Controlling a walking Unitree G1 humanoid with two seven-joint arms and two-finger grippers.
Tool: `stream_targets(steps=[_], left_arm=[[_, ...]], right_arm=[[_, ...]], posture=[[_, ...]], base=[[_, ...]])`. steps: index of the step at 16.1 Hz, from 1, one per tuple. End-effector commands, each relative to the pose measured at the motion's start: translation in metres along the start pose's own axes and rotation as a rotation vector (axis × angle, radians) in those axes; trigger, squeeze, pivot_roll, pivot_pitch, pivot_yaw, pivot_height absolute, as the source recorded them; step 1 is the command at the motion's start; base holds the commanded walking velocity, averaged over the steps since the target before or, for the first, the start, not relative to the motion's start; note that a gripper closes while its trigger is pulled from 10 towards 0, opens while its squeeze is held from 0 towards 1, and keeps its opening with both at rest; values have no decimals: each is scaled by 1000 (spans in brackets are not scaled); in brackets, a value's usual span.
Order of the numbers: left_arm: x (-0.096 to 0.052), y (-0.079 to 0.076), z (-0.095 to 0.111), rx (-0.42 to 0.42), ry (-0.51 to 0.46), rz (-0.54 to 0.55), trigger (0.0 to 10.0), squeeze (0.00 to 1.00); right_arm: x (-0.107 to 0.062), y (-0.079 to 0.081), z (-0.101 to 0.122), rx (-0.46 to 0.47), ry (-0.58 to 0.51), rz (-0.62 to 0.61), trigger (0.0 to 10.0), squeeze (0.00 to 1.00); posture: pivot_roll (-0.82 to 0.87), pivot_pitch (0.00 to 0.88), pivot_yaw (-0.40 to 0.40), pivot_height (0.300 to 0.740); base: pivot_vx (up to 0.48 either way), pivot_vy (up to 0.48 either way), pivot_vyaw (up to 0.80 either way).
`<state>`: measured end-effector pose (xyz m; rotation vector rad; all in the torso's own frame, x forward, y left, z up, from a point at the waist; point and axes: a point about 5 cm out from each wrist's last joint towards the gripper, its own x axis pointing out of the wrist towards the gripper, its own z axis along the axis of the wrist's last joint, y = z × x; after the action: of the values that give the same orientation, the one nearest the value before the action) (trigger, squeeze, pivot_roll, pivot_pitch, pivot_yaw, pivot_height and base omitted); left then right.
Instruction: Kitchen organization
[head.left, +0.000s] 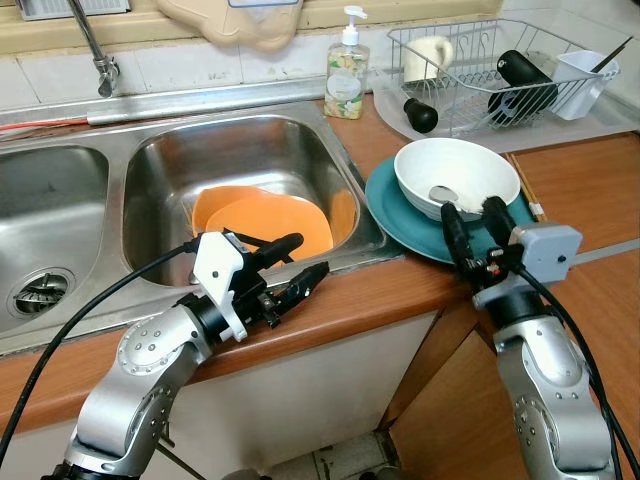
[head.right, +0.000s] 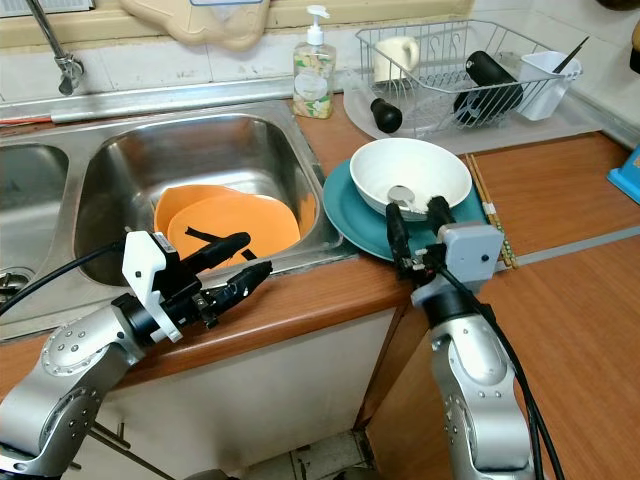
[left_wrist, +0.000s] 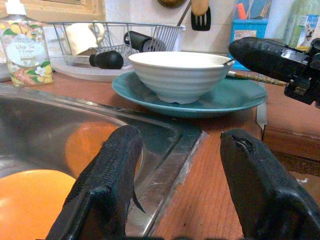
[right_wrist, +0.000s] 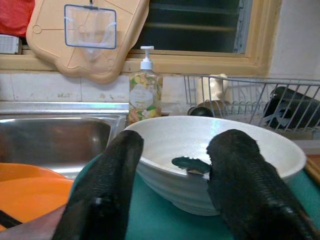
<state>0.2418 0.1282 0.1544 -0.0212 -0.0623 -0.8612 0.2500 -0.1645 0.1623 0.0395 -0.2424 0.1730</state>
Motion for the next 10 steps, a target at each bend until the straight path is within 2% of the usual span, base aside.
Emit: stream_targets(steps=[1,10], left_arm=[[1,-4,0,8,11,-18,10000,0],[6,-7,0,11,21,-32,10000,0]], right_arm=[[2,-2,-1,14,11,-10,0,0],[3,-7,2,5,-5,-23,0,0]], posture=[[-59,0,8,740],[-62,0,12,740]], base=[[0,0,0],[0,0,0]])
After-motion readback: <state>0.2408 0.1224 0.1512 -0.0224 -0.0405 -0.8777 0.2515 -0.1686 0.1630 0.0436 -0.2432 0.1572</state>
